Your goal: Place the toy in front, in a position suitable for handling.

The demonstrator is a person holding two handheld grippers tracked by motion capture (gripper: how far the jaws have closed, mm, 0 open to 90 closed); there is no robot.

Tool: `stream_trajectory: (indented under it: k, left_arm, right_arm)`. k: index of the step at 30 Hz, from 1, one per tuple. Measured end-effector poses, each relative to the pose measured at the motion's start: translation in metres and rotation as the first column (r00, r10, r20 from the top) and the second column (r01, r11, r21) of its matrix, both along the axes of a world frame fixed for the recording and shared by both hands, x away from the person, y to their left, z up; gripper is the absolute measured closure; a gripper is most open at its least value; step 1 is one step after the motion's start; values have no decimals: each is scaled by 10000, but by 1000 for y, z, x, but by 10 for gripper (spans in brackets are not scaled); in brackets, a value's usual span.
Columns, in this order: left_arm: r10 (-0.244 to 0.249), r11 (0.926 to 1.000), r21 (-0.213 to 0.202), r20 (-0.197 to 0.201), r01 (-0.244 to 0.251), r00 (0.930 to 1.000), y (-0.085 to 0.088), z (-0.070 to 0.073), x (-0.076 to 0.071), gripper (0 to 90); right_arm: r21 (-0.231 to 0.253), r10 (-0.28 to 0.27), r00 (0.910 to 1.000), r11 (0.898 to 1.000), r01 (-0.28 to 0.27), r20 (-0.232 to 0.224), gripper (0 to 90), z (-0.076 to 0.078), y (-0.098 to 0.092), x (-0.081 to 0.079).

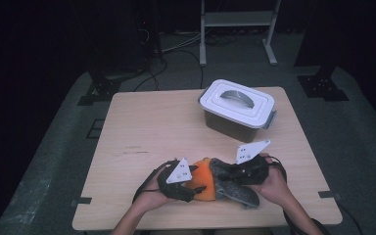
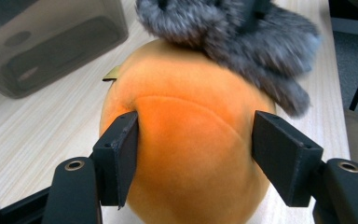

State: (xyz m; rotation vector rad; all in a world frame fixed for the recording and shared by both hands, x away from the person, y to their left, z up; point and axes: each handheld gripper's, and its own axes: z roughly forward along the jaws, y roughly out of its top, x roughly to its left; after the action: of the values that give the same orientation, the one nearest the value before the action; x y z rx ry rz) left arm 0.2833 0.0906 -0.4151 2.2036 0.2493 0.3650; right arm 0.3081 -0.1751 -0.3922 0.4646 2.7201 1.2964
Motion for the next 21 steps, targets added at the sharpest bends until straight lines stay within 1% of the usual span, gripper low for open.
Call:
stream_trajectory:
  k: [1,2,3,4,6,10,11,13,14,15,18,19,21]
  left_arm:
    - [-7,10000,4,-14,7,10000,0,1,0,326]
    - [10,10000,-89,-44,-10,10000,0,2,1,287]
    - [43,9998,-217,-45,-43,10000,0,3,1,287]
    - [104,9994,-338,-28,-105,9999,1,5,2,268]
    - [262,9966,-776,-269,-282,9993,2,8,5,229]
    - [310,9958,-852,-289,-334,9991,-1,4,6,178]
    - [251,9962,-823,-266,-272,9993,-2,3,6,179]
    - [-26,9982,-604,-157,17,9999,-3,1,4,270]
    - [-46,9986,-531,-159,37,9999,-3,0,3,307]
    - [-121,9990,-433,-220,111,9997,-4,0,2,317]
    - [-379,9986,-388,-287,368,9989,-3,0,1,337]
    - [-421,9986,-320,-279,412,9987,-3,1,1,337]
    - [-442,9987,-269,-269,435,9987,-2,1,0,333]
  right_arm:
    - [-112,-167,9998,9998,166,-54,760,-1,-3,1]
    - [-124,-160,9996,9998,157,-223,761,-5,-6,2]
    - [-124,-160,9996,9998,157,-223,761,-5,-6,2]
    - [-141,-111,9996,9998,107,-263,761,-6,-7,2]
    - [-246,212,9993,9995,-219,-302,761,-8,-5,0]
    - [-340,700,9967,9969,-713,-405,760,-10,-3,-1]
    - [-365,755,9963,9964,-769,-406,760,-10,-3,-1]
    - [-463,816,9958,9954,-835,-409,760,-9,-3,-1]
    - [-480,701,9969,9963,-718,-351,760,-7,-4,-1]
    - [-414,555,9981,9975,-567,-285,763,-5,-5,0]
    - [284,151,9999,9995,-152,20,763,5,-5,-3]
    - [422,65,9999,9991,-70,112,762,8,-4,-3]
    - [302,57,9999,9995,-59,90,760,8,-1,-2]
